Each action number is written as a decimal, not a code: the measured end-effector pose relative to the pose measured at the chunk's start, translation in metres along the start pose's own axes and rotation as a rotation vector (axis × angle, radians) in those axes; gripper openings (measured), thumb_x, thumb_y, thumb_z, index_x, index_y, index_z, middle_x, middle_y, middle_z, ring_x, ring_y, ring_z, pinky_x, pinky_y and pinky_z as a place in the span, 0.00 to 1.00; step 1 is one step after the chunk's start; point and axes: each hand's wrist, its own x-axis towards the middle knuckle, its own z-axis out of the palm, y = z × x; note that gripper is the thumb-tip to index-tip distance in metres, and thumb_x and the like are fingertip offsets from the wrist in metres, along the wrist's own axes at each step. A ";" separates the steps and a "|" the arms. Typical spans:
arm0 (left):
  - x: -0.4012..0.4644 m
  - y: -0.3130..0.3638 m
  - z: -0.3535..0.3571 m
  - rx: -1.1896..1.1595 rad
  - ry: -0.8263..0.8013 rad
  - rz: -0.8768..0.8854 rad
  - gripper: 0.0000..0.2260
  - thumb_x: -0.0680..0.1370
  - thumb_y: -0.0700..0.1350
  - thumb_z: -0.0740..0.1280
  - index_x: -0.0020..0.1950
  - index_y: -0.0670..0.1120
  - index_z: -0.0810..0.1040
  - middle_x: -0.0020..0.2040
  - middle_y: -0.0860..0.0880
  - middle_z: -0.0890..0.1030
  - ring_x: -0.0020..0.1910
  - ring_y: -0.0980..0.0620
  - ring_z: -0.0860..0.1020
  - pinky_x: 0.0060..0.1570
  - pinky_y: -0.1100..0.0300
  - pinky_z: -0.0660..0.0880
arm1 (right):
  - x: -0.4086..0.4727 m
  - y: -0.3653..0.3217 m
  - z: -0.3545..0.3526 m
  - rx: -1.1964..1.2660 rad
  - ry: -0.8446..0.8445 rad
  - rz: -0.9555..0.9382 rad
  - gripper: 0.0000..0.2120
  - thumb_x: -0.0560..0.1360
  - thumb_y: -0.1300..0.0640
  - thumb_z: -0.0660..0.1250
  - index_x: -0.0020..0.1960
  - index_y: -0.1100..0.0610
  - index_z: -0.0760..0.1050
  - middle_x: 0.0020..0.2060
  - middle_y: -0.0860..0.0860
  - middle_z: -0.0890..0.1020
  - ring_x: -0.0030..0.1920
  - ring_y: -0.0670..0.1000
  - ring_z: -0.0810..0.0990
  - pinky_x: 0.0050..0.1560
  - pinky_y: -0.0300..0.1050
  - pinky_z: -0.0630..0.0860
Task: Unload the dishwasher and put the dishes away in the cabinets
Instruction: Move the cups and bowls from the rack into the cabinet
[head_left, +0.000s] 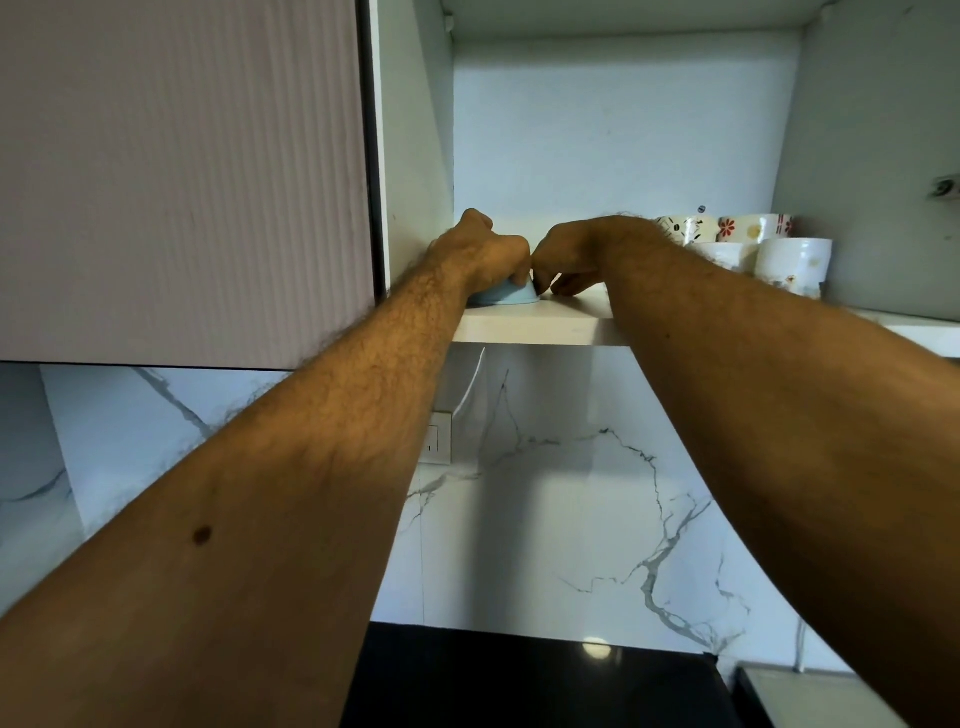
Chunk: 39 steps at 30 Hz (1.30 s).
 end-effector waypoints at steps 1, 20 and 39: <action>0.001 0.000 0.000 0.004 0.001 0.006 0.34 0.72 0.45 0.70 0.75 0.50 0.61 0.68 0.45 0.69 0.65 0.45 0.69 0.64 0.49 0.72 | -0.004 -0.001 0.001 -0.004 0.001 0.001 0.14 0.65 0.59 0.74 0.51 0.56 0.82 0.54 0.53 0.82 0.56 0.53 0.81 0.62 0.53 0.78; 0.013 -0.001 0.013 0.471 0.274 0.356 0.18 0.78 0.54 0.61 0.60 0.45 0.79 0.57 0.45 0.78 0.60 0.46 0.72 0.57 0.50 0.73 | -0.054 0.016 0.007 -0.456 0.356 -0.059 0.06 0.71 0.57 0.66 0.39 0.56 0.71 0.39 0.54 0.77 0.44 0.57 0.79 0.45 0.47 0.75; -0.021 0.009 0.009 0.282 0.405 0.627 0.18 0.77 0.55 0.63 0.61 0.46 0.77 0.56 0.47 0.80 0.61 0.47 0.73 0.56 0.52 0.73 | -0.144 0.041 0.010 -0.325 0.503 -0.054 0.07 0.77 0.59 0.59 0.50 0.61 0.72 0.49 0.56 0.76 0.53 0.57 0.75 0.49 0.47 0.70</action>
